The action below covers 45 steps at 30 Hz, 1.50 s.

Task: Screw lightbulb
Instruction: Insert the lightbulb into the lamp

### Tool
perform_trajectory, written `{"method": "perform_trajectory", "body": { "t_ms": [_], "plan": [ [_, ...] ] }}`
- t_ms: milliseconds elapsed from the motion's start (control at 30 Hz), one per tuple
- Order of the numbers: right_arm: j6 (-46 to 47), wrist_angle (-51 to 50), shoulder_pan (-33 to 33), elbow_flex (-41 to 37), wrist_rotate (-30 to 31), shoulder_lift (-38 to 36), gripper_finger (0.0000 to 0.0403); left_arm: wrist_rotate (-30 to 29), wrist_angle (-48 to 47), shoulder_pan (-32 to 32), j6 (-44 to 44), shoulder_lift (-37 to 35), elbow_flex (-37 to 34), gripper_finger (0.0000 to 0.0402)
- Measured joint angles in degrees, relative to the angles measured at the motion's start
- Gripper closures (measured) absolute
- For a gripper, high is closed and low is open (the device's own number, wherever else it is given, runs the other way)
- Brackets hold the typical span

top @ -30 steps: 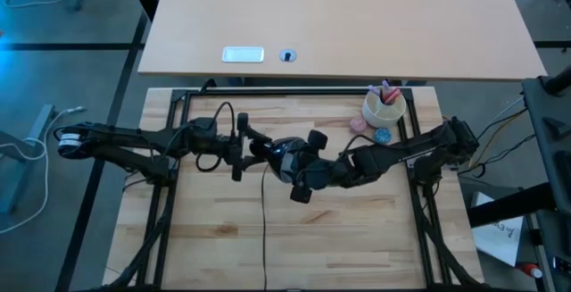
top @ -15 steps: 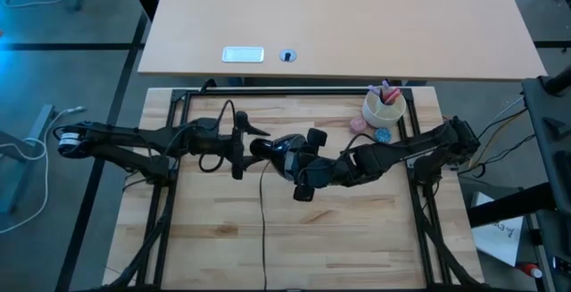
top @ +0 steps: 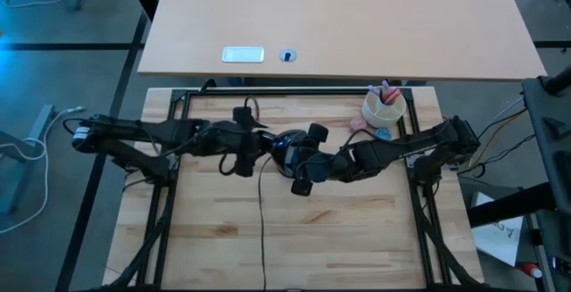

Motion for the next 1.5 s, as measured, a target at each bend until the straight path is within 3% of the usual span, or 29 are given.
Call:
{"method": "perform_trajectory", "body": {
  "t_ms": [300, 533, 800, 967, 1100, 1300, 1500],
  "plan": [
    [0.0, -0.3, 0.0, 0.0, -0.5, 0.0, 0.0185, -1.3, -9.6, -1.3, -5.4, 7.0, 9.0, 0.0082],
    [1.8, -1.3, 0.0, 0.0, -0.3, 0.0, 0.0184, -8.6, -14.0, -2.9, -6.9, 9.8, 12.4, 0.0085],
    [2.1, -1.2, 0.0, 0.1, -0.4, 0.0, 0.0181, -9.5, -14.3, -3.5, -5.4, 9.5, 11.8, 0.0132],
    [1.5, -1.6, 0.3, 0.1, -1.3, -0.8, 0.0184, -10.7, -12.6, -3.4, -1.4, 8.7, 9.1, 0.0137],
    [0.1, -1.7, 1.0, 0.2, -1.2, -2.5, 0.0185, -10.3, -7.4, -3.1, 5.1, 6.1, 5.2, 0.014],
    [-2.7, -2.7, 2.2, 1.7, -1.1, -3.8, 0.0183, -6.7, 3.6, -2.6, 22.9, 1.0, -2.2, 0.0143],
    [6.7, -4.1, 1.5, 2.7, -1.2, -3.1, 0.0188, -10.2, 13.6, -1.2, 39.3, 1.3, -5.8, 0.0144]
  ]
}}
